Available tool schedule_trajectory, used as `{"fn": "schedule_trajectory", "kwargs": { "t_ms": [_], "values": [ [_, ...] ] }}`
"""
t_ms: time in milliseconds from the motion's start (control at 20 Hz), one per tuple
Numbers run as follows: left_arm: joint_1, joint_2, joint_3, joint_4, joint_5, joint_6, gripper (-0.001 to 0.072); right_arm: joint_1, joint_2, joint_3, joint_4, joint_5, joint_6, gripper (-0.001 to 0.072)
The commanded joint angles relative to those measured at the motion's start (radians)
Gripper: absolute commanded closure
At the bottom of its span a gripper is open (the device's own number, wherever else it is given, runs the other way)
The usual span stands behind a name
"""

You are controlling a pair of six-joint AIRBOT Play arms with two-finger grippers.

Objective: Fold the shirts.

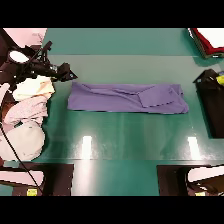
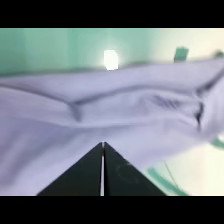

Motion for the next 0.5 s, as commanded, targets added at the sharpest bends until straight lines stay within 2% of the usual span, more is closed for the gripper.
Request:
{"fn": "schedule_trajectory", "kwargs": {
  "t_ms": [0, 200, 450],
  "values": [
    [-0.076, 0.0, 0.007, -0.01, -0.041, 0.0, 0.0683, -0.099, -0.001, -0.147, 0.117, -0.001, -0.064, 0.0037],
    [-0.203, -0.001, 0.007, -0.01, 0.014, -0.001, 0.0683, -0.117, -0.02, -0.304, 0.255, -0.076, -0.172, 0.0038],
    [-0.319, -0.001, 0.007, -0.008, 0.077, -0.001, 0.0683, -0.056, -0.12, -0.316, 0.326, -0.072, -0.207, 0.004]
  ]
}}
